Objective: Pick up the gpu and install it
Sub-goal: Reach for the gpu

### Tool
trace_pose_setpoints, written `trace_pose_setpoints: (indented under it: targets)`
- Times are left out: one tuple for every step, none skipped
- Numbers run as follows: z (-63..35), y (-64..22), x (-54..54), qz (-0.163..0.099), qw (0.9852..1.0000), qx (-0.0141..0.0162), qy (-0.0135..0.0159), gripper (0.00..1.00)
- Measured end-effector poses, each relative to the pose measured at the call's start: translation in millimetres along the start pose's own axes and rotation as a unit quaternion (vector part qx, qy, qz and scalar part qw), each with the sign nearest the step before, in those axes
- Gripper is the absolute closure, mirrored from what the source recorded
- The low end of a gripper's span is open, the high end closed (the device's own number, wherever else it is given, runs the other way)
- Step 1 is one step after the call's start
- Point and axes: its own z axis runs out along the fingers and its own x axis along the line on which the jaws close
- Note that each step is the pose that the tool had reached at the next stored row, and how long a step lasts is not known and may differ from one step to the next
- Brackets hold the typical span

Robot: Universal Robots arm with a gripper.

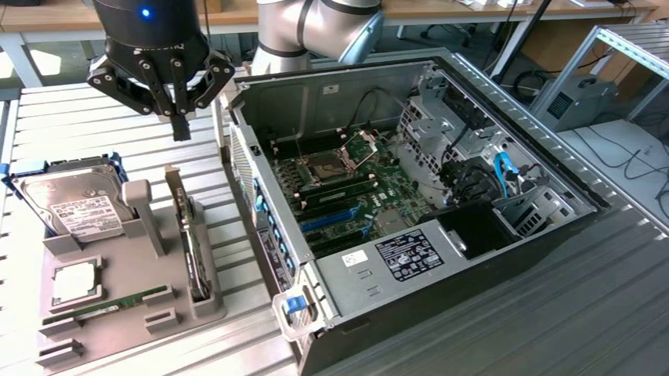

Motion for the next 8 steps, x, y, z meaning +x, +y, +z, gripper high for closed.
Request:
trace_pose_setpoints:
  targets:
    - [0.0,0.0,0.4,0.000,1.0000,0.0000,0.0000,0.89]
    - [0.0,-0.1,0.8,0.000,1.0000,0.0000,0.0000,0.89]
    - [0.0,-0.1,1.2,0.000,1.0000,0.0000,0.0000,0.89]
    - [-0.1,-0.1,1.7,0.000,1.0000,0.0000,0.0000,0.89]
    - [-0.1,-0.2,2.1,0.000,1.0000,0.0000,0.0000,0.89]
    - [-0.1,-0.2,2.6,0.000,1.0000,0.0000,0.0000,0.89]
    - [-0.1,-0.2,3.1,0.000,1.0000,0.0000,0.0000,0.89]
    - [-0.1,-0.3,3.7,0.000,1.0000,0.0000,0.0000,0.89]
